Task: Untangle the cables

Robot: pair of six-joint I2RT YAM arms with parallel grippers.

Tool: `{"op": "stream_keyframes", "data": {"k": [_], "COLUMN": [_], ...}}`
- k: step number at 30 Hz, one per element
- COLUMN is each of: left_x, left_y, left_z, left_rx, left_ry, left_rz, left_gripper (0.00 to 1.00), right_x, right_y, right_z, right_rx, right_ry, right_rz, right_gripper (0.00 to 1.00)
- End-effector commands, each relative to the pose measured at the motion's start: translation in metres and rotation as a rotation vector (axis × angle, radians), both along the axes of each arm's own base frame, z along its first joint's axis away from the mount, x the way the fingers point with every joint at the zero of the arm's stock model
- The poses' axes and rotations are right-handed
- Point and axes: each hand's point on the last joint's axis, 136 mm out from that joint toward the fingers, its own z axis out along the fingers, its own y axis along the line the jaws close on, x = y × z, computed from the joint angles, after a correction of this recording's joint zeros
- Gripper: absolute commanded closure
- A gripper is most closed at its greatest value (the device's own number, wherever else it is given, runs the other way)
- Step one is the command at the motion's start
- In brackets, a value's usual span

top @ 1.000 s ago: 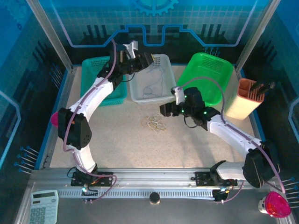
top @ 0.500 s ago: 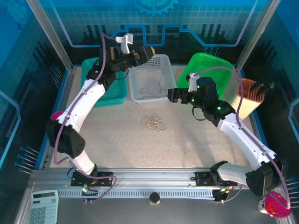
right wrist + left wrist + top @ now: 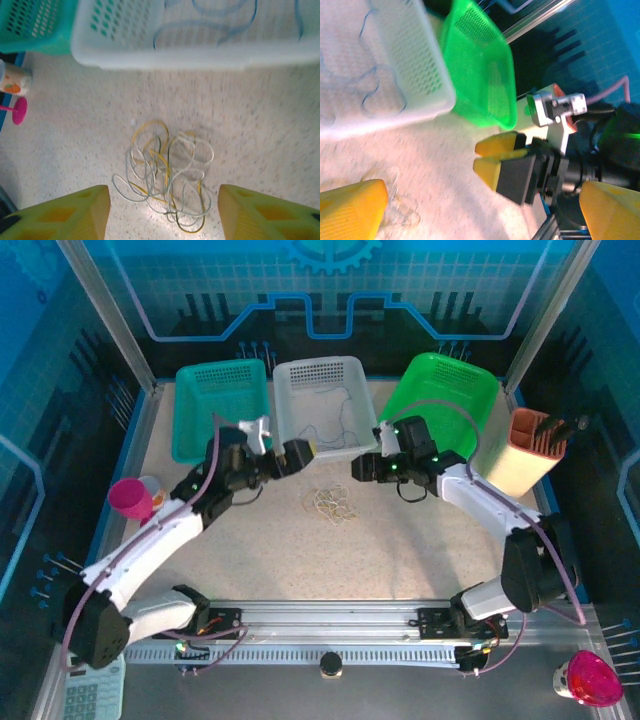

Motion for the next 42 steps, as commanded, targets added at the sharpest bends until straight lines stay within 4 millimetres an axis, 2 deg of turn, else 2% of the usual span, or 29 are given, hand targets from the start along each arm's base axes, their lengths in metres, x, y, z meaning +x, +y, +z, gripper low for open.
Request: {"op": "stream_keyframes", "data": {"k": [1,4,7,10,20,26,34,39,42], "left_x": [-0.015,-0.032,-0.041,-0.043,-0.038,-0.039,-0.037,-0.034,-0.030], "left_y": [0.019,0.033,0.042,0.046,0.040,0.040,0.035,0.014,-0.001], "left_z": [-0.024,-0.056,-0.072,-0.075,-0.075,-0.076,-0.079,-0.089,-0.101], "left_rx": [-0.027,-0.015,-0.010,0.000,-0.009,-0.011,-0.046,-0.075,-0.081], "left_ry": [0.039,0.101,0.129,0.135,0.149,0.152,0.195,0.259,0.302], "left_rz": [0.097,0.142,0.170,0.185,0.173,0.171,0.174,0.152,0.164], "left_gripper": [0.01,0.01,0.01,0.01,0.01,0.01,0.01,0.01,0.10], "right_x": [-0.013,-0.017,-0.019,-0.019,-0.010,-0.014,-0.035,-0.041,-0.040], "right_y": [0.022,0.031,0.041,0.051,0.069,0.068,0.057,0.051,0.047], "right_z": [-0.016,-0.037,-0.051,-0.056,-0.062,-0.050,-0.032,-0.031,-0.030], "right_rx": [0.046,-0.012,-0.044,-0.055,-0.058,-0.048,-0.068,-0.096,-0.103], "right_ry": [0.043,0.062,0.072,0.071,0.065,0.039,-0.006,-0.027,-0.035], "right_rz": [0.079,0.112,0.149,0.174,0.204,0.199,0.188,0.174,0.165], "right_gripper": [0.43,0.46,0.48,0.50,0.54,0.54,0.50,0.49,0.49]}}
